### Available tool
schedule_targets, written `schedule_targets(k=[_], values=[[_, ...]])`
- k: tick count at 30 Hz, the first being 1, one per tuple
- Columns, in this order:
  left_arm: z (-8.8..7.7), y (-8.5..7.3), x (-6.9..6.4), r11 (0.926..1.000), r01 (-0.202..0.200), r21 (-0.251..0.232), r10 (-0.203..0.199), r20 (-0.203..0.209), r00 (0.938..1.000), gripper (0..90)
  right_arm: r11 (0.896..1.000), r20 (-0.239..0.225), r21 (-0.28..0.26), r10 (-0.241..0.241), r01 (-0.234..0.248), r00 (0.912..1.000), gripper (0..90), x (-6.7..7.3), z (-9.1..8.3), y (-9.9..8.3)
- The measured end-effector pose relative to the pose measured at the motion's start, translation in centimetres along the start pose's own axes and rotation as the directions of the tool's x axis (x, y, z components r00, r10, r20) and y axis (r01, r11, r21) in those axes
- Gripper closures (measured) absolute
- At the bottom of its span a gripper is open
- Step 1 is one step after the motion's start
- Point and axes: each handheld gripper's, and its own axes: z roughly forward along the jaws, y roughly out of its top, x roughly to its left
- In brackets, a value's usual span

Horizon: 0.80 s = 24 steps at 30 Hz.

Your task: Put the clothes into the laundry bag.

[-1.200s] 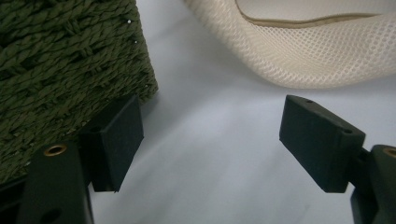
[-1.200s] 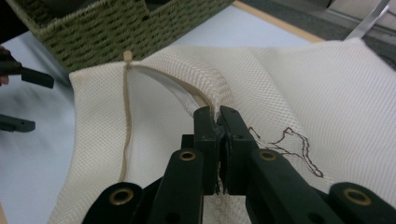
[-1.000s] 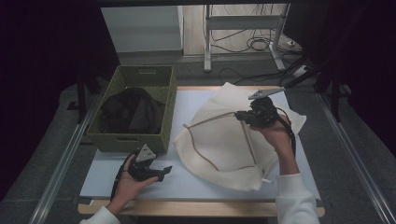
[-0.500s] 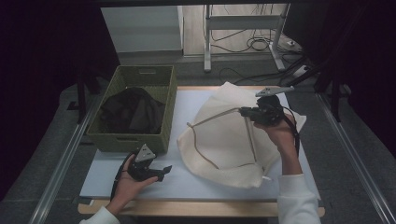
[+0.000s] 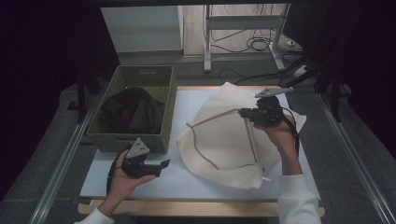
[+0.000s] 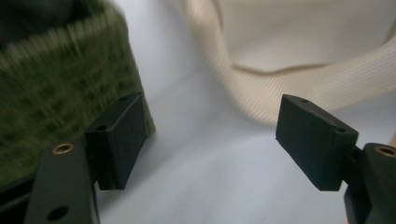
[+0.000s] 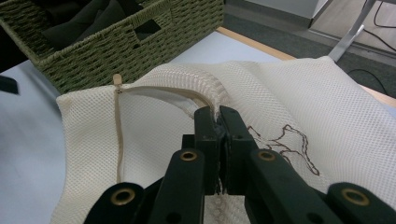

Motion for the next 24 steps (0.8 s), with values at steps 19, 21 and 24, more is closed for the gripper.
schedule_targets(k=[19, 21, 24], values=[[-3.4, 8.3, 1.7, 0.998, -0.006, -0.063, 0.004, -0.033, 0.9994, 20.9, 1.0, -0.007, 0.012, 0.002, -0.002, 1.0, 86.9, 0.0, 0.3, -0.3], [-3.7, 8.6, 1.8, 0.9981, -0.01, -0.06, 0.007, -0.043, 0.9991, 21.0, 1.0, -0.005, 0.012, 0.001, -0.001, 1.0, 86.8, 0.0, 0.3, -0.3], [-4.0, 9.0, 2.1, 0.9981, -0.008, -0.061, 0.005, -0.055, 0.9984, 21.1, 1.0, -0.003, 0.012, 0.0, 0.0, 1.0, 86.8, 0.0, 0.2, -0.3]])
